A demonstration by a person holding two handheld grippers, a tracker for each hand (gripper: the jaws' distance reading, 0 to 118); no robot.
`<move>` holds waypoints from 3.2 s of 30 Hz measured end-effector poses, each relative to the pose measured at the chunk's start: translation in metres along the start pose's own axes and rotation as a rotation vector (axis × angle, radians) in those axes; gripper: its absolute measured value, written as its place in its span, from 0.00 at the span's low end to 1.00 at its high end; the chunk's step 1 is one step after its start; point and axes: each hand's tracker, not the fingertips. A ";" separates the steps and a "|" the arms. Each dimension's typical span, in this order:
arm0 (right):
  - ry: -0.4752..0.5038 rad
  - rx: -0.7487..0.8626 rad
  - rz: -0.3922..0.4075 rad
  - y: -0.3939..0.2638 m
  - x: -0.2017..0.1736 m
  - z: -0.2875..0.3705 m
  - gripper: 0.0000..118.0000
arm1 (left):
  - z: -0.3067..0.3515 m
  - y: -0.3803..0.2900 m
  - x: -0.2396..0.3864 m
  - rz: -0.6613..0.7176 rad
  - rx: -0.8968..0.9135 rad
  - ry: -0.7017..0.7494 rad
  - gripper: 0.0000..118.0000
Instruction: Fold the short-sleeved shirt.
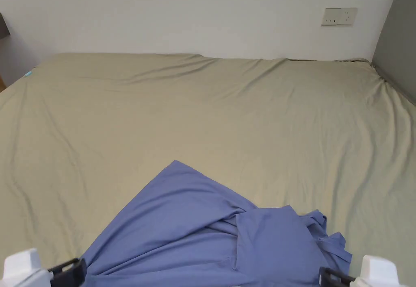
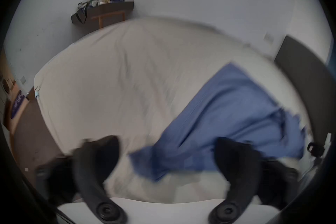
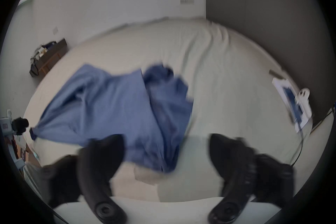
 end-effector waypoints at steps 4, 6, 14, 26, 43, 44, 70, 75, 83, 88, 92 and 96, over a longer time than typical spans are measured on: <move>-0.054 0.239 0.023 0.052 -0.002 0.052 0.94 | 0.054 0.050 0.042 -0.063 0.269 -0.078 0.99; -0.079 0.370 0.028 0.074 -0.005 0.081 0.94 | 0.079 0.065 0.062 -0.117 0.406 -0.098 0.99; -0.174 0.608 0.033 0.102 -0.012 0.143 0.62 | 0.117 0.076 0.095 -0.186 0.647 -0.091 0.52; -0.194 0.592 0.065 0.098 -0.005 0.131 0.01 | 0.094 0.077 0.098 -0.234 0.524 -0.128 0.00; -0.192 0.493 0.059 0.143 -0.002 0.033 0.01 | -0.150 0.209 0.219 -0.318 -0.041 -0.308 0.54; -0.195 0.486 0.058 0.145 -0.001 0.026 0.01 | -0.167 0.210 0.225 -0.328 -0.077 -0.313 0.77; -0.083 -0.038 -0.016 0.144 0.020 -0.088 0.87 | -0.250 0.163 0.264 -0.440 -0.161 -0.284 0.02; -0.028 -0.160 0.020 0.144 0.010 -0.130 0.97 | -0.210 0.174 0.254 -0.426 -0.117 -0.325 0.02; -0.048 -0.336 -0.022 0.125 -0.003 -0.194 0.62 | -0.187 0.174 0.246 -0.403 -0.092 -0.344 0.02; 0.017 -0.323 0.018 0.111 -0.020 -0.198 0.13 | -0.195 0.170 0.237 -0.390 -0.099 -0.345 0.02; -0.041 -0.288 0.135 0.119 -0.037 -0.183 0.09 | -0.187 0.170 0.229 -0.370 -0.099 -0.336 0.02; -0.014 -0.136 0.148 0.141 -0.040 -0.135 0.09 | -0.164 0.180 0.217 -0.341 -0.037 -0.334 0.02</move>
